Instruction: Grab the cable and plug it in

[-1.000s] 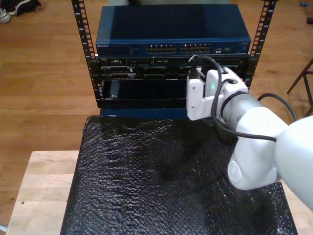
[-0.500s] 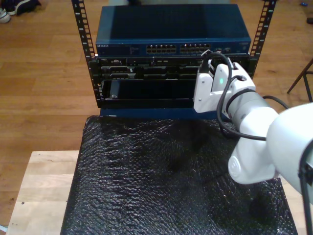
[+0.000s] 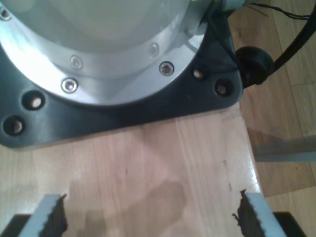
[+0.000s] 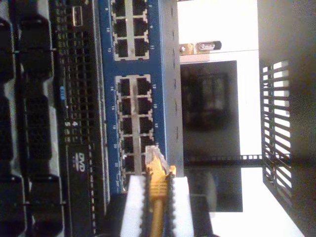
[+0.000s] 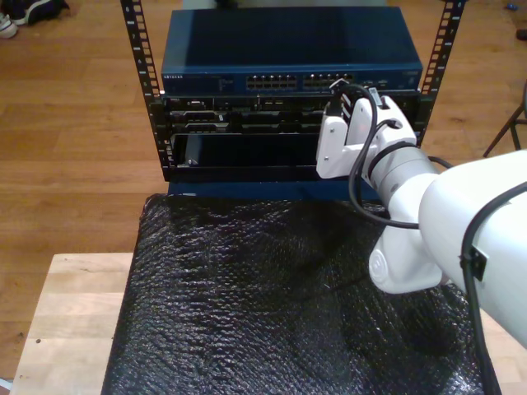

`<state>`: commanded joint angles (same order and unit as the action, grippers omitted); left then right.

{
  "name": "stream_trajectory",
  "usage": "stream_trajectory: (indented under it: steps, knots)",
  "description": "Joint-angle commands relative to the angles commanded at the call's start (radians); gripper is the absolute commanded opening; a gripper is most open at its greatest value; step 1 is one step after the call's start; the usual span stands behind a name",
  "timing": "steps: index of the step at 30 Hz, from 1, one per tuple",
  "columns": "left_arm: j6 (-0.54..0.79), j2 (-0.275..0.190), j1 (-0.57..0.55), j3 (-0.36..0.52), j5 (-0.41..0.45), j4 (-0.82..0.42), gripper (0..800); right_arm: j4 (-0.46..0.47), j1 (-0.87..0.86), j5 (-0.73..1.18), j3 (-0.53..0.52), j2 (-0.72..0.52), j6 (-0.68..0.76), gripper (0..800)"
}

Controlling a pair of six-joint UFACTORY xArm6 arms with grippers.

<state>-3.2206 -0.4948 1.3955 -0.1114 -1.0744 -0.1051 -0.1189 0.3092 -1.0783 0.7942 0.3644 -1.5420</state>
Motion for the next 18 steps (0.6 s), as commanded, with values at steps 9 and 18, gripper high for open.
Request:
stream_trajectory:
  steps: [9,18]
  knots:
    - [0.000,0.002,0.000,0.000,0.000,0.000,800,-0.152,0.031,-0.109,0.029,0.058,-0.106,0]
    - [0.000,0.000,0.000,0.000,0.000,0.000,800,-0.290,0.092,-0.180,0.118,0.161,-0.181,0]
